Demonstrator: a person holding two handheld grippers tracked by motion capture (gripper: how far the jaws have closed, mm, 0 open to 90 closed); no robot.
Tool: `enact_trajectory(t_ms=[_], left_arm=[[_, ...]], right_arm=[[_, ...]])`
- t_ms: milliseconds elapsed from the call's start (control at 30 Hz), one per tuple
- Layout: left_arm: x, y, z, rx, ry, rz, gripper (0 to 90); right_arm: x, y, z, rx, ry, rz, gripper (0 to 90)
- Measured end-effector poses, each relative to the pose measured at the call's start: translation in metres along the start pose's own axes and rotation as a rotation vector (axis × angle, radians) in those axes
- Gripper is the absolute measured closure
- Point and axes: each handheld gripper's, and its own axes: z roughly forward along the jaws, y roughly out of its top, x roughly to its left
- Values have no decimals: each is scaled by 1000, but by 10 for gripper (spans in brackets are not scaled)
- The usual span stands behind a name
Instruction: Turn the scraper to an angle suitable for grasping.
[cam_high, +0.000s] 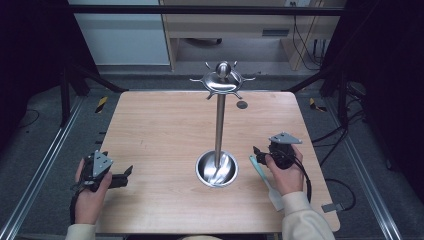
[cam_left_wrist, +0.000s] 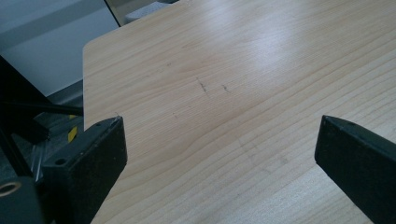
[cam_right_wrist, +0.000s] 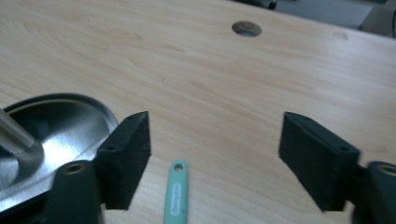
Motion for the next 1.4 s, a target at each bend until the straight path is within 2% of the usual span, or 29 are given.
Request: enact_trajectory(t_ms=[67, 133, 367, 467, 567, 633, 667, 700, 733, 767, 800, 833, 867, 900, 967, 1000, 1100, 1233, 1300, 1367, 1400], left_arm=[[0, 0, 0, 0, 0, 1, 21], [1, -1, -2, -4, 1, -3, 21], [1, 0, -1, -3, 1, -5, 21], [0, 0, 0, 2, 1, 4, 21], [0, 0, 0, 4, -2, 7, 21], [0, 0, 0, 4, -2, 6, 21], [0, 0, 0, 4, -4, 5, 21], [0, 0, 0, 4, -6, 5, 21], [0, 0, 0, 4, -6, 5, 21], [0, 0, 1, 5, -8, 8, 21], [0, 0, 1, 5, -8, 8, 21], [-1, 0, 1, 7, -10, 10, 22], [-2, 0, 1, 8, -9, 15, 21], [-2, 0, 1, 8, -9, 15, 21], [-3, 1, 1, 8, -12, 21, 21], [-3, 1, 2, 8, -13, 22, 21], [-3, 1, 2, 4, -23, 27, 22], [-4, 1, 2, 6, -23, 31, 22], [-5, 1, 2, 7, -23, 33, 22], [-5, 1, 2, 6, -23, 33, 22], [-5, 1, 2, 6, -23, 32, 22]], right_arm=[[6, 2, 1, 0, -12, -13, 167], [11, 5, 3, 28, -26, -21, 116], [24, 8, 6, 61, -36, -56, 100], [34, 7, 9, 79, -14, -106, 106], [41, 7, 13, 103, 7, -148, 170], [44, 6, 15, 114, 37, -170, 279], [44, 6, 15, 114, 37, -170, 279], [46, 6, 16, 132, 59, -189, 400], [46, 6, 16, 132, 59, -189, 400], [45, 5, 15, 148, 79, -208, 566], [45, 5, 15, 148, 79, -208, 566], [42, 5, 15, 166, 87, -193, 680], [40, 5, 15, 179, 91, -182, 720], [40, 5, 15, 179, 91, -182, 720], [37, 3, 17, 208, 87, -164, 799], [34, 0, 19, 231, 93, -160, 867], [31, -2, 21, 258, 109, -145, 900], [30, -3, 24, 275, 102, -135, 900], [30, -5, 29, 307, 92, -135, 900], [30, -7, 30, 316, 91, -132, 900], [29, -9, 34, 343, 91, -135, 900]])
